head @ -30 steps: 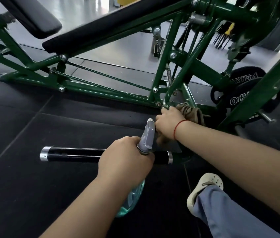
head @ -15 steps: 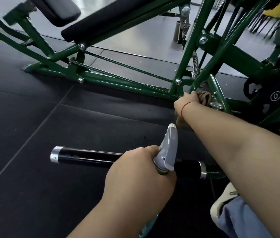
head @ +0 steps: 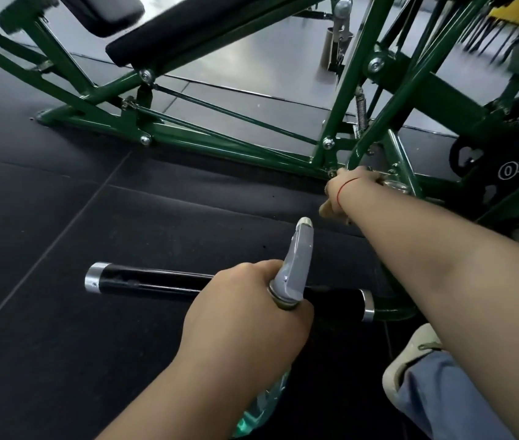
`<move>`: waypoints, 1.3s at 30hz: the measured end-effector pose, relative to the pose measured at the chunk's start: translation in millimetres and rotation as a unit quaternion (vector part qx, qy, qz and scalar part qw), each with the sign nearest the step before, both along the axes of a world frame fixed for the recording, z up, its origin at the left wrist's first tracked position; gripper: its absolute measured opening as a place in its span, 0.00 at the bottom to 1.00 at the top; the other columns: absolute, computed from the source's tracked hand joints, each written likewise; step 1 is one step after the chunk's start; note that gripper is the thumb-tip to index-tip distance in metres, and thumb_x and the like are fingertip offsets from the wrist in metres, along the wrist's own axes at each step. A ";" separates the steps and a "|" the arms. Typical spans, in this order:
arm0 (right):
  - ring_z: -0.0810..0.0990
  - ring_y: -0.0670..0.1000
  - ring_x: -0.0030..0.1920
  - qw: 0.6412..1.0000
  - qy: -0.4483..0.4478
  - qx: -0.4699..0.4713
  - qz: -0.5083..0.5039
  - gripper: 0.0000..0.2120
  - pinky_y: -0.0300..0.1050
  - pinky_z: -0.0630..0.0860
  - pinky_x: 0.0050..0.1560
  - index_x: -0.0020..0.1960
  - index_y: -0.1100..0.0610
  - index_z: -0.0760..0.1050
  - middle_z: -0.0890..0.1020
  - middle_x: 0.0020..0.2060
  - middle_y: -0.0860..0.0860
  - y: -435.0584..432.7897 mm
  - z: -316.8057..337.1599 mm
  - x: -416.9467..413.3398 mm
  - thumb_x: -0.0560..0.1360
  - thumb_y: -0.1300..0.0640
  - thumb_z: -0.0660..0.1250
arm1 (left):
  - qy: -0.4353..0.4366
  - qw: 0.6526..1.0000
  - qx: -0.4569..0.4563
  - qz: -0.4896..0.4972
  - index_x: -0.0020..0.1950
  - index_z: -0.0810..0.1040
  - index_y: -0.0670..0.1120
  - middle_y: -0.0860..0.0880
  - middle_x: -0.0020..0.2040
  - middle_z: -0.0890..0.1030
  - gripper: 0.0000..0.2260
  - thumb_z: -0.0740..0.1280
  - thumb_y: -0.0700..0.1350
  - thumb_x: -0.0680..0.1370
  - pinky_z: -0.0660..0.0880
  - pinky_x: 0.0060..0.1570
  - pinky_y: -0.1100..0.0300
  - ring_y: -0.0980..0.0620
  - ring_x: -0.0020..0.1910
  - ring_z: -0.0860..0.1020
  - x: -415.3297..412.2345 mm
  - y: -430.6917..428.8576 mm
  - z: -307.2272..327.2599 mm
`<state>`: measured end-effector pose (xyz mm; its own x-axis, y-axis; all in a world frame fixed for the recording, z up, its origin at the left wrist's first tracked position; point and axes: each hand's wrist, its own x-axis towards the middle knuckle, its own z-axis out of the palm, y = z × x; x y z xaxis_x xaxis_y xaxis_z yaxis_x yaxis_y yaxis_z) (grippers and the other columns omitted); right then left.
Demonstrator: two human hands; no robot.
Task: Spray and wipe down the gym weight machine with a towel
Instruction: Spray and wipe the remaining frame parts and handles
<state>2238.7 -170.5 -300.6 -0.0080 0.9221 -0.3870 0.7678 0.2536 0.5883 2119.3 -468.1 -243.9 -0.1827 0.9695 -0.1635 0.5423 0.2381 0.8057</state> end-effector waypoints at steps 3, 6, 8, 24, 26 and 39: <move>0.71 0.68 0.68 0.999 -0.037 -0.020 0.024 0.30 0.69 0.73 0.59 0.72 0.51 0.70 0.70 0.69 0.57 -10.5 4.3 -5.1 0.73 0.39 0.64 | 0.016 1.000 0.000 -0.004 0.37 0.71 0.69 0.63 0.27 0.74 0.11 0.67 0.51 0.73 0.65 0.29 0.63 0.56 0.25 0.70 0.3 -0.7 2.3; 0.75 0.65 0.65 0.995 -0.068 -0.058 0.043 0.30 0.65 0.76 0.58 0.69 0.52 0.73 0.73 0.67 0.57 -13.0 7.5 -10.0 0.71 0.39 0.63 | 0.032 0.999 0.008 -0.010 0.38 0.70 0.69 0.63 0.28 0.74 0.11 0.66 0.52 0.73 0.64 0.28 0.62 0.55 0.26 0.70 0.6 -1.7 1.8; 0.74 0.65 0.66 0.996 -0.063 -0.054 0.029 0.30 0.63 0.76 0.59 0.71 0.53 0.72 0.71 0.69 0.57 -8.7 5.6 -12.3 0.72 0.44 0.64 | 0.032 0.999 0.012 -0.006 0.38 0.70 0.66 0.61 0.27 0.74 0.09 0.66 0.52 0.73 0.64 0.28 0.62 0.54 0.26 0.69 0.9 -1.4 0.0; 0.72 0.59 0.67 0.999 -0.035 0.021 -0.031 0.13 0.54 0.73 0.48 0.63 0.54 0.73 0.73 0.56 0.57 6.4 2.5 3.1 0.83 0.50 0.59 | 0.086 0.996 0.017 0.009 0.42 0.70 0.57 0.62 0.33 0.74 0.04 0.64 0.54 0.73 0.64 0.30 0.62 0.54 0.30 0.69 7.0 -1.9 0.1; 0.74 0.62 0.63 0.998 -0.016 0.024 -0.064 0.15 0.52 0.74 0.35 0.65 0.50 0.71 0.72 0.54 0.59 -4.1 6.0 -1.1 0.80 0.60 0.60 | 0.090 0.996 0.020 0.015 0.42 0.70 0.56 0.61 0.34 0.75 0.04 0.64 0.54 0.73 0.64 0.30 0.61 0.54 0.30 0.70 7.5 -2.1 0.3; 0.60 0.60 0.75 0.991 -0.082 -0.036 0.102 0.25 0.67 0.63 0.69 0.76 0.47 0.67 0.67 0.74 0.52 -45.9 2.3 -5.9 0.80 0.45 0.65 | 0.040 0.999 0.008 -0.007 0.35 0.70 0.66 0.62 0.27 0.73 0.11 0.67 0.51 0.73 0.62 0.28 0.61 0.53 0.26 0.68 1.5 -2.5 2.5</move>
<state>2232.8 -216.4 -298.3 -0.1232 0.8776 -0.4633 0.5922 0.4396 0.6753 2120.8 -470.6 -241.4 -0.1815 0.9744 -0.1330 0.6084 0.2175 0.7633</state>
